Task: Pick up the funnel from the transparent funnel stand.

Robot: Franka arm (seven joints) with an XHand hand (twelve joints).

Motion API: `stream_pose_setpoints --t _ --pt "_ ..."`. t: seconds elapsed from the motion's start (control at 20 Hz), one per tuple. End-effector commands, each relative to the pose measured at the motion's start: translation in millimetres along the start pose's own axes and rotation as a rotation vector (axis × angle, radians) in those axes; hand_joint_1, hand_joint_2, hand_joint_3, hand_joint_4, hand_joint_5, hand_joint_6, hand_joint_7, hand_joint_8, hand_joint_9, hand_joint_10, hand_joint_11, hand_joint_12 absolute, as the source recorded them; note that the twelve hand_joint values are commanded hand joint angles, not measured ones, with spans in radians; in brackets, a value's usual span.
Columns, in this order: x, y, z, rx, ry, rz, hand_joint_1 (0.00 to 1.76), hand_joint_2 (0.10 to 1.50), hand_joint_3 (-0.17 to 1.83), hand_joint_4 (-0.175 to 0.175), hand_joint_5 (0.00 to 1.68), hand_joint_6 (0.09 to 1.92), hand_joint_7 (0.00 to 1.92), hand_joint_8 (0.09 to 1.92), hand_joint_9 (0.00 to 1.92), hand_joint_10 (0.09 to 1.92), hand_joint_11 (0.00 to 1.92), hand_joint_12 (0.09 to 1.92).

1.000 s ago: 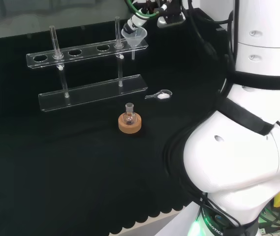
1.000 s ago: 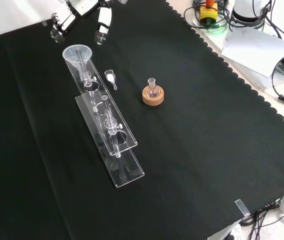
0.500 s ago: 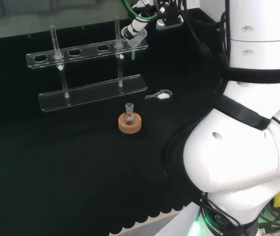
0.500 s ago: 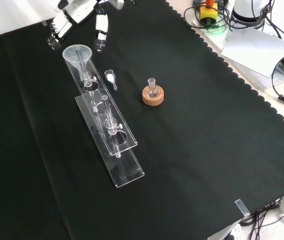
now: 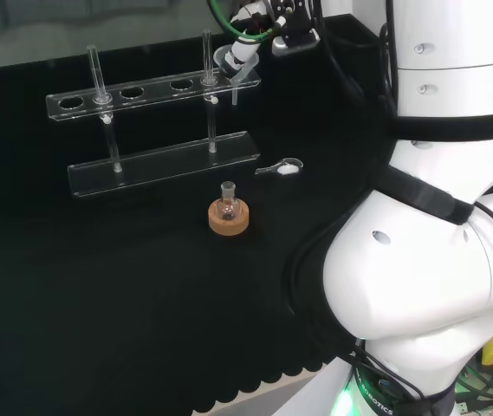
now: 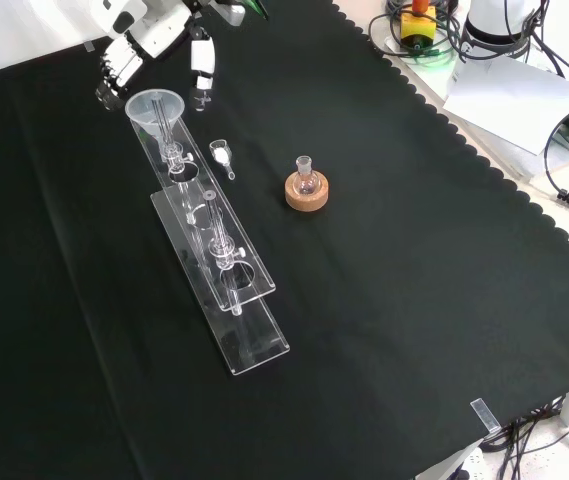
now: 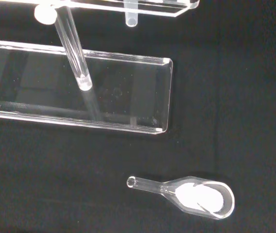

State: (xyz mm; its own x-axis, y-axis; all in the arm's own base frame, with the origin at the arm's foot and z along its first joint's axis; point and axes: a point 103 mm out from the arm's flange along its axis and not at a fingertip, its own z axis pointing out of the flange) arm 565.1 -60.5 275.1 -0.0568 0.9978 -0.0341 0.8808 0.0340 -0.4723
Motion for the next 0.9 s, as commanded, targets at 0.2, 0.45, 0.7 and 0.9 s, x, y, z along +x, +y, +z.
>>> stream_pose_setpoints --t 0.2,0.45,0.7,0.9 --pt "1.9 4.3 3.4 0.01 -0.033 0.002 0.56 0.83 0.17 -0.057 0.02 0.09 0.0 0.23 0.06 0.84 0.08 1.56" --pt "6.9 5.8 4.1 0.014 -0.057 0.014 0.59 0.82 0.18 -0.059 0.02 0.09 0.0 0.26 0.07 0.84 0.09 1.56" --pt "7.0 8.3 4.0 0.021 -0.062 0.012 0.61 0.82 0.19 -0.06 0.03 0.09 0.0 0.27 0.07 0.84 0.1 1.55" --pt "3.7 15.6 4.6 0.031 -0.067 0.006 0.62 0.82 0.19 -0.06 0.03 0.09 0.0 0.28 0.08 0.84 0.1 1.55"
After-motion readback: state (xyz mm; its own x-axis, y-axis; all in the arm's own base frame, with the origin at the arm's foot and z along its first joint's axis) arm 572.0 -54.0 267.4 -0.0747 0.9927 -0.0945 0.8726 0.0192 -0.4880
